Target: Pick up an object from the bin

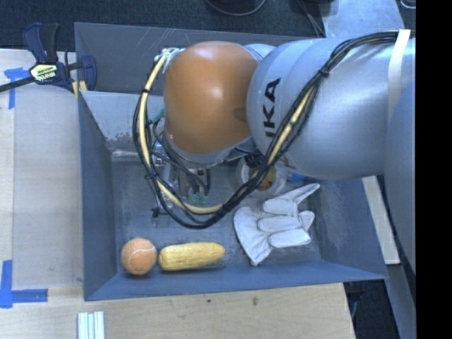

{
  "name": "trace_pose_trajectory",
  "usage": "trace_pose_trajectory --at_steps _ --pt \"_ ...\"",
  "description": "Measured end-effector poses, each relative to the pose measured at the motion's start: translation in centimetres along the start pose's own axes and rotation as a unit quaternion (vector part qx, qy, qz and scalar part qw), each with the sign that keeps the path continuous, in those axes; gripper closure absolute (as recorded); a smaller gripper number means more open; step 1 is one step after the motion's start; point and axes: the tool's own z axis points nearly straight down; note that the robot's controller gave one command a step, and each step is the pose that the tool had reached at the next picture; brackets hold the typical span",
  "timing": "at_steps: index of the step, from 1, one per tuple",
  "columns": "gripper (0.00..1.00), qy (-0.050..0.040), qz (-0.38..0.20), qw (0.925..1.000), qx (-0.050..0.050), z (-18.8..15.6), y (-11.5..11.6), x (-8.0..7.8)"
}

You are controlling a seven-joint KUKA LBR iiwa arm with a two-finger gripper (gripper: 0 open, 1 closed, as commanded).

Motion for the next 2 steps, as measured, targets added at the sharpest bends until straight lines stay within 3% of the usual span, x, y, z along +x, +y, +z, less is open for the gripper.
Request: trace_pose_trajectory --at_steps 1,2 --pt "0.0 -0.004 0.002 1.0 -0.001 -0.5 -0.1 -0.2" --pt "0.0 -0.0038 -0.01 0.9999 -0.002 4.5 -3.7 0.8"
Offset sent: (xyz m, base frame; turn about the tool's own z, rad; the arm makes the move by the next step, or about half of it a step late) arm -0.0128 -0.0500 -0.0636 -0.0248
